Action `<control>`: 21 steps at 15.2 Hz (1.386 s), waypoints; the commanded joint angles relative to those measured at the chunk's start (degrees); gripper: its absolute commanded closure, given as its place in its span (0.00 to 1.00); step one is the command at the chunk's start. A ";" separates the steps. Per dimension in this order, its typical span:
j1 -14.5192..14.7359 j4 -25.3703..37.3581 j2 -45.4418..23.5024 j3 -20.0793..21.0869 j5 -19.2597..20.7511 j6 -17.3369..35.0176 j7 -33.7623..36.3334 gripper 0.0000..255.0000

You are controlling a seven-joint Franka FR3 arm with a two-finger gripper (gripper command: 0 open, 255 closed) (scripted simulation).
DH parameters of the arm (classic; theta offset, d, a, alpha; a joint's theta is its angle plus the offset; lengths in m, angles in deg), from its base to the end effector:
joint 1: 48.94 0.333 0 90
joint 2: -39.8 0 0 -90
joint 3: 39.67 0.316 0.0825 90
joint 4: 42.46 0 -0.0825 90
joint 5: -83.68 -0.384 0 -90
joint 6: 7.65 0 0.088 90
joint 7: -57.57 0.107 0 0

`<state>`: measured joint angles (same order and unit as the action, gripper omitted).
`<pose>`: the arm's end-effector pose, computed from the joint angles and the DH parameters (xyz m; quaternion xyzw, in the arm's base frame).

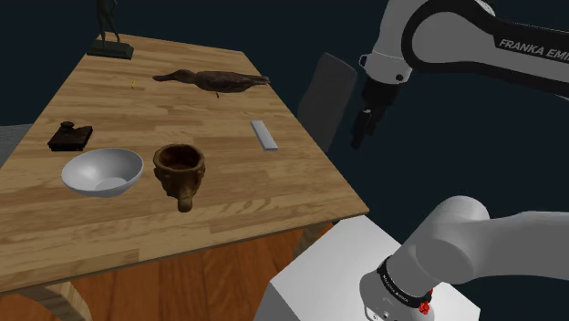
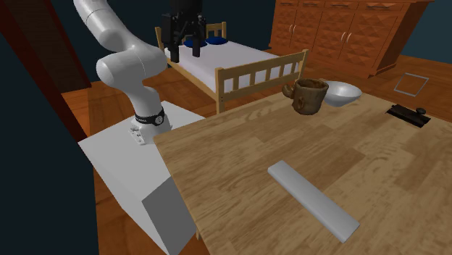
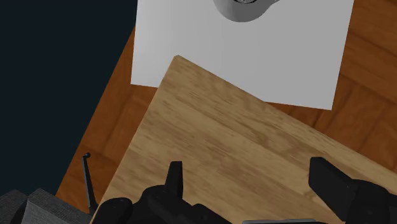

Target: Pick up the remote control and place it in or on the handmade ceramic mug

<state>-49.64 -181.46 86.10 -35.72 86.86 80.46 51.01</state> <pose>0.2951 0.0158 0.5614 0.9950 0.0739 -0.0427 0.0510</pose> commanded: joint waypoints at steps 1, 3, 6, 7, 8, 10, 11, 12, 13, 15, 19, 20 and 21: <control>0.00 0.00 0.00 0.00 0.00 0.00 0.00 0.00; -0.47 0.40 -3.83 0.19 -0.26 3.69 1.17 0.00; -1.16 1.62 -9.88 0.44 -0.52 8.91 2.88 0.00; -1.38 2.19 -11.95 0.51 -0.58 10.55 3.44 0.00; -1.62 2.84 -14.05 0.59 -0.63 12.13 3.99 0.00; -2.04 4.37 -18.30 0.70 -0.67 15.12 5.08 0.00; -2.26 5.26 -20.45 0.75 -0.68 16.52 5.62 0.00; -2.47 6.21 -22.61 0.79 -0.67 17.85 6.14 0.00; -2.68 7.24 -24.77 0.84 -0.65 19.12 6.67 0.00; -3.07 9.53 -29.11 0.88 -0.58 21.46 7.70 0.00; -3.74 14.96 -37.81 0.84 -0.35 25.29 9.67 0.00; -3.87 16.49 -39.99 0.80 -0.29 26.07 10.14 0.00; -4.00 18.09 -42.16 0.75 -0.23 26.78 10.60 0.00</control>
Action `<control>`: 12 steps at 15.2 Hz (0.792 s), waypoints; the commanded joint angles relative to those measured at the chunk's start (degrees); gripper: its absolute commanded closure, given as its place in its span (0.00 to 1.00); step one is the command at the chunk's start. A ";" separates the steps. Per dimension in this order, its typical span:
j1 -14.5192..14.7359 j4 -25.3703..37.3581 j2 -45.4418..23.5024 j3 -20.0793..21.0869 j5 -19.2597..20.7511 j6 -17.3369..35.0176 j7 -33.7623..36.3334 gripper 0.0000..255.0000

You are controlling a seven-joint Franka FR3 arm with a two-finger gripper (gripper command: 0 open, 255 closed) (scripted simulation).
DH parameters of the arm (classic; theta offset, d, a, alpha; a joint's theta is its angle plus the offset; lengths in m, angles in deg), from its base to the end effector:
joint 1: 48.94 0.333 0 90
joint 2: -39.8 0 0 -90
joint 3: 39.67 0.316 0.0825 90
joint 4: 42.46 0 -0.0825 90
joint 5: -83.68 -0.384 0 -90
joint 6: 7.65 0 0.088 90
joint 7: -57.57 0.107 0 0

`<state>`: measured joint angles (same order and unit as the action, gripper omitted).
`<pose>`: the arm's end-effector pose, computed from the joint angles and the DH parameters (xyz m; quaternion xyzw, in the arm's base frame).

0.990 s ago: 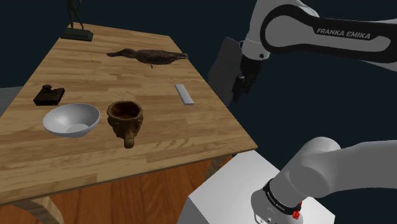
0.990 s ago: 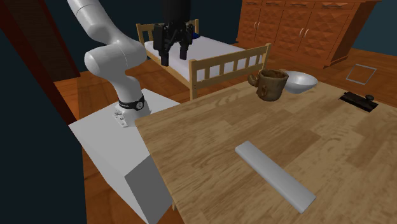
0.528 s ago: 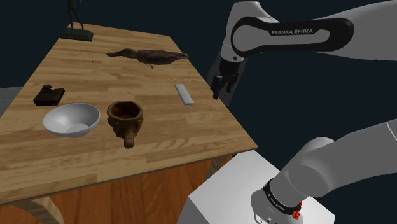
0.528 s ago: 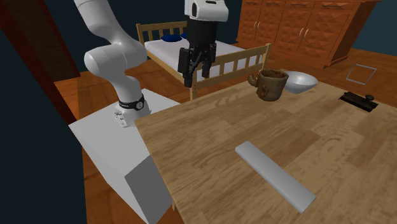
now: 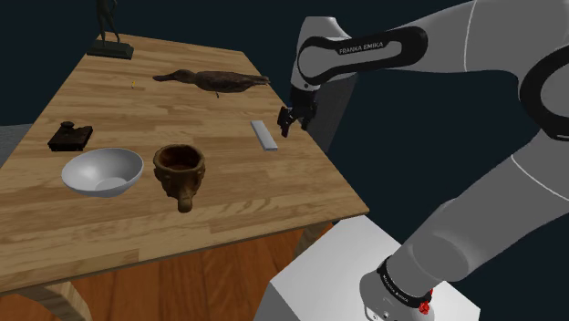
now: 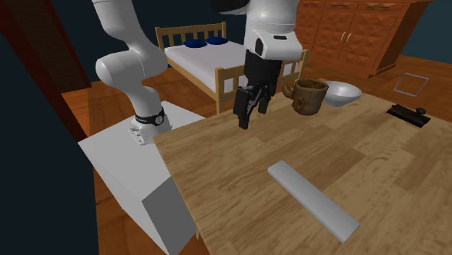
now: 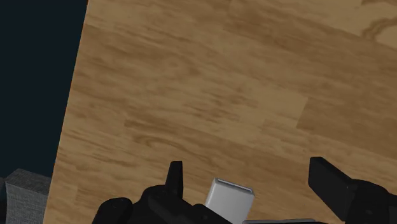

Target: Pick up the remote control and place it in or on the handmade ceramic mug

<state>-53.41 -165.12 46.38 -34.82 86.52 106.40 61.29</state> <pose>0.5112 0.0012 0.4515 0.9993 -0.0190 -0.0170 0.0279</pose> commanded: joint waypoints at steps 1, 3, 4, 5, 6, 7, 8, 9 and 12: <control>-0.35 3.43 -4.60 -0.22 0.17 1.48 0.76 0.00; -0.54 7.00 -8.94 -0.39 0.27 2.54 1.61 0.00; -0.62 8.89 -11.11 -0.50 0.31 2.97 2.02 0.00; -0.69 10.86 -13.29 -0.61 0.33 3.33 2.40 0.00; -0.75 12.92 -15.47 -0.74 0.35 3.61 2.78 0.00; -0.81 15.05 -17.66 -0.87 0.35 3.82 3.13 0.00; -0.87 17.27 -19.86 -1.00 0.33 3.96 3.47 0.00; -0.92 19.58 -22.08 -1.14 0.30 4.02 3.79 0.00; -1.08 27.14 -28.87 -1.56 0.13 3.74 4.68 0.00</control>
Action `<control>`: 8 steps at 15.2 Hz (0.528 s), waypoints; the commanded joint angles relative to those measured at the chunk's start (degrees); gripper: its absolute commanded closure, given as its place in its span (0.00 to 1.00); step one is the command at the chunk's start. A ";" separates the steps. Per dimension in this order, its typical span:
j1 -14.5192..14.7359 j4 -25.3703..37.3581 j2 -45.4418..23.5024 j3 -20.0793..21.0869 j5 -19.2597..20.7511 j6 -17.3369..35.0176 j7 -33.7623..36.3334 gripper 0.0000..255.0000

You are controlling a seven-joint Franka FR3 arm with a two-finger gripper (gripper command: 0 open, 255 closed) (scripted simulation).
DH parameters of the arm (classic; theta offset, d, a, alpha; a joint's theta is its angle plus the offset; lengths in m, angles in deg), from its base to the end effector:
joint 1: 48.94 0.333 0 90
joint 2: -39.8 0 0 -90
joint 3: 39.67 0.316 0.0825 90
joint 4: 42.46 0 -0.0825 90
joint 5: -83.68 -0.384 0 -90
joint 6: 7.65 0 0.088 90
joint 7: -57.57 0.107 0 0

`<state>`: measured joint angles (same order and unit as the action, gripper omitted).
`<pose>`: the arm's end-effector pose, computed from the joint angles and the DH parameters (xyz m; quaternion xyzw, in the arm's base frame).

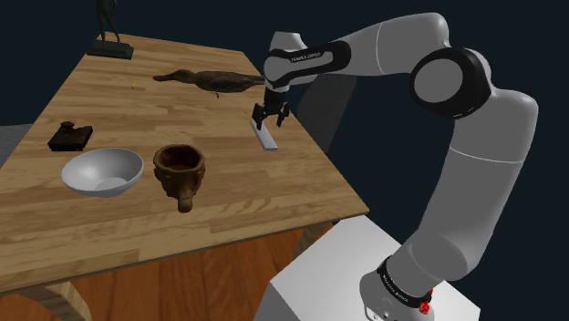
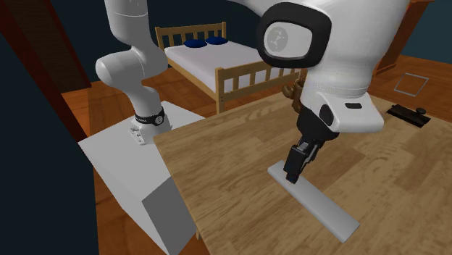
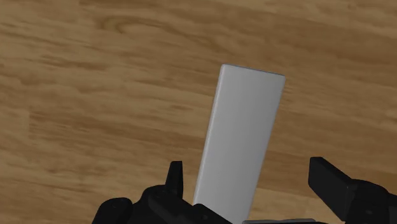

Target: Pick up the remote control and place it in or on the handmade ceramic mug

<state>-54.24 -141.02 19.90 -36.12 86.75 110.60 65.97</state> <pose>0.6491 -0.0261 0.3847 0.9969 -0.0776 -0.0007 0.0131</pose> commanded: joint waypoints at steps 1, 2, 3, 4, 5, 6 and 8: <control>-0.31 5.79 -4.72 -0.39 -0.18 -0.72 0.27 0.00; -0.37 8.69 -7.10 -0.52 -0.28 -1.07 0.53 0.00; -0.37 8.86 -7.24 -0.53 -0.28 -1.10 0.54 0.00; -0.38 8.50 -7.52 -0.54 -0.26 -0.46 0.56 0.00; -0.38 8.13 -7.79 -0.56 -0.24 0.19 0.58 0.00; -0.38 7.80 -8.09 -0.57 -0.21 0.81 0.59 0.00; -0.39 7.20 -8.72 -0.60 -0.16 2.05 0.63 0.00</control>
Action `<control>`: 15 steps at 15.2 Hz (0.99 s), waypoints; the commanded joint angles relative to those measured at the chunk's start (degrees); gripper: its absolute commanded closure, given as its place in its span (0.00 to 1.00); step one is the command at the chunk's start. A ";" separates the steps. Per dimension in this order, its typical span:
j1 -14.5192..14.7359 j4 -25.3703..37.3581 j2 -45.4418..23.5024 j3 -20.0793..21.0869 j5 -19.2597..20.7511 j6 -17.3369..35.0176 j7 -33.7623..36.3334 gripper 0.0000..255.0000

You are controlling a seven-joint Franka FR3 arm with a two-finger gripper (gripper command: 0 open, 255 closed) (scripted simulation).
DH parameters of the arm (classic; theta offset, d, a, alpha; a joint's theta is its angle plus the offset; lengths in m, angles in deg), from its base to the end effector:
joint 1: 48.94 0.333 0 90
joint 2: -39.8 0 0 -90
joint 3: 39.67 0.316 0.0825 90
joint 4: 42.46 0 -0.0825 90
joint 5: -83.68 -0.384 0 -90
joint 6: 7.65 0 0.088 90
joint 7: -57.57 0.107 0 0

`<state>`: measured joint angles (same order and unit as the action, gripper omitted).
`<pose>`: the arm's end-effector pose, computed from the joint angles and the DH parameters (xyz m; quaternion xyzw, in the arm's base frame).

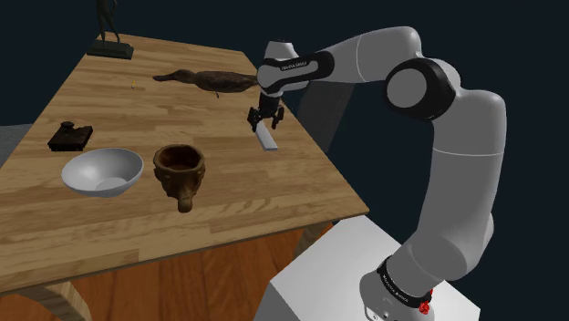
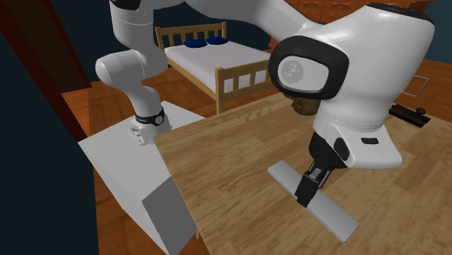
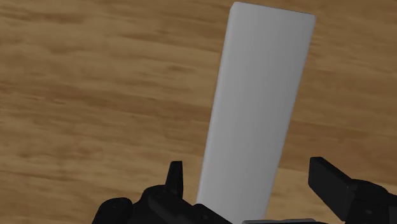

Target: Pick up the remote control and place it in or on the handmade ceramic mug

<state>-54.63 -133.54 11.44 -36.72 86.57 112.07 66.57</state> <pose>0.6851 -0.0399 0.3488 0.9956 -0.0930 0.0034 0.0096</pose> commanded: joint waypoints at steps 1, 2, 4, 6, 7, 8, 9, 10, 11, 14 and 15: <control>0.00 -0.60 -0.57 -0.02 0.05 1.20 0.04 0.00; 0.00 -1.00 -1.12 -0.05 0.09 2.15 0.07 0.00; 0.00 -1.00 -1.12 -0.05 0.09 2.15 0.07 0.00; 0.00 -1.00 -1.12 -0.05 0.09 2.15 0.07 0.00; 0.00 -1.00 -1.12 -0.05 0.09 2.15 0.07 0.00; 0.00 -1.00 -1.12 -0.05 0.09 2.15 0.07 0.00; 0.00 -1.00 -1.11 -0.05 0.09 2.14 0.07 0.00; 0.00 -1.00 -1.12 -0.05 0.09 2.15 0.07 0.00; 0.00 -1.00 -1.12 -0.05 0.09 2.15 0.07 1.00; 0.00 -1.00 -1.12 -0.05 0.09 2.16 0.06 1.00; 0.00 -1.00 -1.13 -0.05 0.09 2.17 0.07 1.00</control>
<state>-54.63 -134.53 10.34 -36.77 86.65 114.23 66.65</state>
